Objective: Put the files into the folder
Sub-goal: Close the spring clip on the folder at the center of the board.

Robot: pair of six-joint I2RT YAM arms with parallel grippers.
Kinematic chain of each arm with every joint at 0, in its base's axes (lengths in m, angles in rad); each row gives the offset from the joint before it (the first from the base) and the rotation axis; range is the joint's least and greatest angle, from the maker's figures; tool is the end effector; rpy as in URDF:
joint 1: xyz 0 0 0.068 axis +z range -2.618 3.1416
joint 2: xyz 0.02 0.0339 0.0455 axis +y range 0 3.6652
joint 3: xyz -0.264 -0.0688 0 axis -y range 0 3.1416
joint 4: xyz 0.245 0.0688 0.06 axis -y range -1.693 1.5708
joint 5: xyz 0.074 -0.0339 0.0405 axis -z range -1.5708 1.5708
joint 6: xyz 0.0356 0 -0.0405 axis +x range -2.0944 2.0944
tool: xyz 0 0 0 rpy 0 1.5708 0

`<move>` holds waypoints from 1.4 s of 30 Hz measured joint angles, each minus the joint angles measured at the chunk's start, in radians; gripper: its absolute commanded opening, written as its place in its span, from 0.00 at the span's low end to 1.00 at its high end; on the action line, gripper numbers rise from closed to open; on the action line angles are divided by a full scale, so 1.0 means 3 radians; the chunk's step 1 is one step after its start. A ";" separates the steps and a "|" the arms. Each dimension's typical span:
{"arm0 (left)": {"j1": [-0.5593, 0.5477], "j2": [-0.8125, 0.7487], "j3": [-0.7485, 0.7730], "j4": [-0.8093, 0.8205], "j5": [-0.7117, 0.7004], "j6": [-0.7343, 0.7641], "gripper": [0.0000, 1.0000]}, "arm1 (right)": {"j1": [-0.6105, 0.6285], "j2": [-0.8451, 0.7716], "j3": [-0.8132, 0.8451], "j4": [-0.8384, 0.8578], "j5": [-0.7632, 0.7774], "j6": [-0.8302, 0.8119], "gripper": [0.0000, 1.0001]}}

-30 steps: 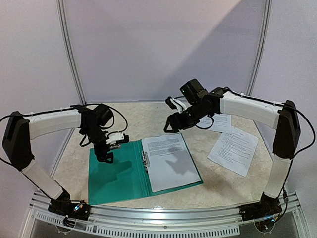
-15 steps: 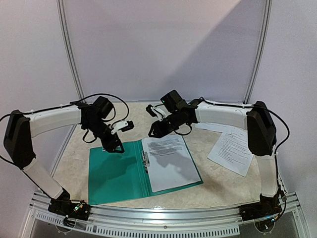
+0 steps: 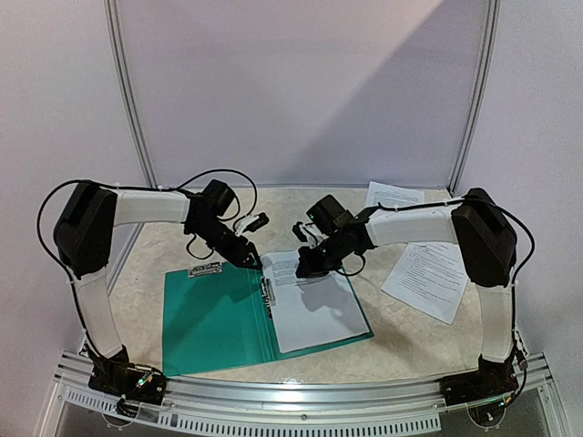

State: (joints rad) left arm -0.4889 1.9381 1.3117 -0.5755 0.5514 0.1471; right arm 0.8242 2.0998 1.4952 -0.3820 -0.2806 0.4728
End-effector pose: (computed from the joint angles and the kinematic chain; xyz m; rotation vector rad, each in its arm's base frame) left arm 0.3321 -0.1978 0.1676 0.9980 2.5676 -0.8542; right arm 0.2974 0.3360 0.1612 -0.5913 2.6675 0.8030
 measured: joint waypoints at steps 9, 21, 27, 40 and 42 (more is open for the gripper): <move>-0.0013 0.0001 -0.0069 0.0107 0.0085 -0.0108 0.46 | -0.0001 0.0057 -0.0064 0.0258 -0.0055 0.0287 0.00; -0.0098 0.0069 -0.0118 0.0121 0.0130 -0.0148 0.46 | -0.0019 0.0248 -0.0076 0.0259 -0.0046 0.0379 0.00; -0.0111 0.0144 -0.0118 0.0132 0.0134 -0.0148 0.47 | -0.0025 0.0251 -0.0076 0.0257 -0.0058 0.0394 0.00; -0.0197 0.0306 -0.0072 0.0139 0.0175 -0.0144 0.45 | -0.0031 0.0251 -0.0076 0.0256 -0.0072 0.0415 0.00; -0.0201 0.0306 -0.0072 0.0139 0.0184 -0.0137 0.45 | -0.0031 0.0251 -0.0076 0.0254 -0.0072 0.0415 0.00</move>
State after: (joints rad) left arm -0.5491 2.0300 1.2900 -0.5339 0.6067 0.1059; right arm 0.8150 2.1750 1.4723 -0.3058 -0.3023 0.5972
